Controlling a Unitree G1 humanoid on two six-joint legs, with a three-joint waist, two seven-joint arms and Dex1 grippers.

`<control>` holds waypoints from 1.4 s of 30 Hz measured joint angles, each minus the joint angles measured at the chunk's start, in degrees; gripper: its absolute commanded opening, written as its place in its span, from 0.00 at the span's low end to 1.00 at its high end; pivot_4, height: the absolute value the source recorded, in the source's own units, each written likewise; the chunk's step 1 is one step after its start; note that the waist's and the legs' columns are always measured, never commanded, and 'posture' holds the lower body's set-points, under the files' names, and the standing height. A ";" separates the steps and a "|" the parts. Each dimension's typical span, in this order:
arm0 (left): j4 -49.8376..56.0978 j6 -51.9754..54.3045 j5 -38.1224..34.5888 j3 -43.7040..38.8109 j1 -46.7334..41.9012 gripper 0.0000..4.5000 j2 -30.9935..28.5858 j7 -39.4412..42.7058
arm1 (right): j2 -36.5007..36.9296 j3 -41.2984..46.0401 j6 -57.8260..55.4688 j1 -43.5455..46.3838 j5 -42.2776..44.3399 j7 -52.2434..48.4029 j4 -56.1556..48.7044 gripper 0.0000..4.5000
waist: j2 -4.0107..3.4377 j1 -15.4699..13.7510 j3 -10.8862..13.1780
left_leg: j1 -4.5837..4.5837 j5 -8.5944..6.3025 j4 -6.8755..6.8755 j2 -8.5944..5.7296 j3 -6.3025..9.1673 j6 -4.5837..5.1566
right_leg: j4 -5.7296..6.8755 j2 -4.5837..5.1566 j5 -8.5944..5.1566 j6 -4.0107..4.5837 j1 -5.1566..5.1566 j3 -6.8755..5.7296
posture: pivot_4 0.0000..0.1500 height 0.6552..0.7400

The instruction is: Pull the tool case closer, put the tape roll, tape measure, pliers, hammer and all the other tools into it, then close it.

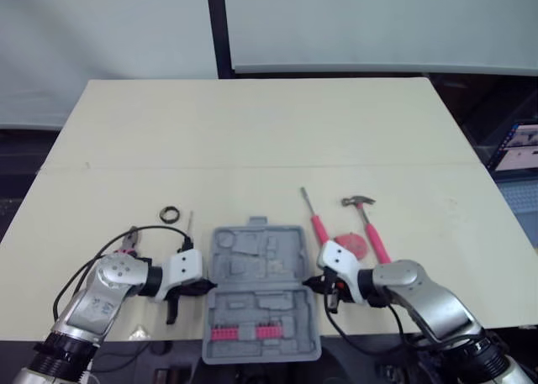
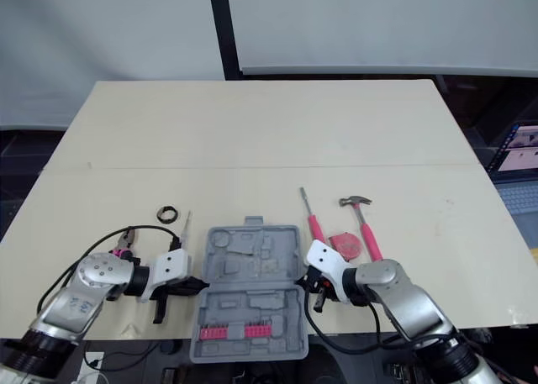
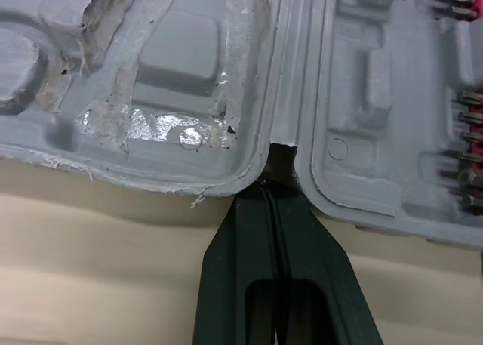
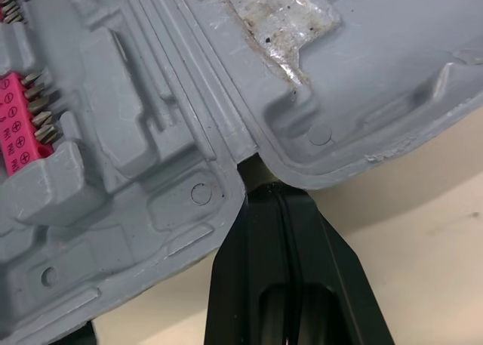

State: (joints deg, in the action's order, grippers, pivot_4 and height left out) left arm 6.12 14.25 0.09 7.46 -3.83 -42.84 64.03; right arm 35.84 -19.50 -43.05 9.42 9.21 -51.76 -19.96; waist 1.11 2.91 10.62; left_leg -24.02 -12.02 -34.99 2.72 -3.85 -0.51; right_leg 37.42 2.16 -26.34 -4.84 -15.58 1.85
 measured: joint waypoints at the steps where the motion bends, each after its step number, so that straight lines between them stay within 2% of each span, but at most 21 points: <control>1: 0.39 0.42 -0.08 -0.08 0.24 0.00 -0.08 -0.27 | 0.14 0.00 -0.24 -0.19 0.14 0.00 -0.33 0.01 | 0.00 0.01 0.00 | 0.00 0.00 0.01 0.00 0.00 0.00 | -0.01 0.00 0.00 0.00 0.00 0.01 | 1.00 1.00; 42: 4.14 4.31 -1.84 1.12 1.99 0.00 -0.26 -4.42 | 1.93 -0.10 -0.82 -1.18 0.68 0.24 -1.47 0.01 | 0.00 -0.95 0.00 | -0.07 -0.18 0.06 -0.01 -0.03 0.22 | -0.41 0.01 0.00 0.01 0.07 0.06 | 1.00 1.00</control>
State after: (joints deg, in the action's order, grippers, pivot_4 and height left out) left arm 10.26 18.56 -1.75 8.58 -1.84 -43.10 59.61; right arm 37.77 -19.61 -43.87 8.24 9.88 -51.52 -21.44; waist 1.11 1.95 10.62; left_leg -24.09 -12.21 -34.93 2.72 -3.88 -0.29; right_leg 37.01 2.17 -26.34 -4.83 -15.51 1.92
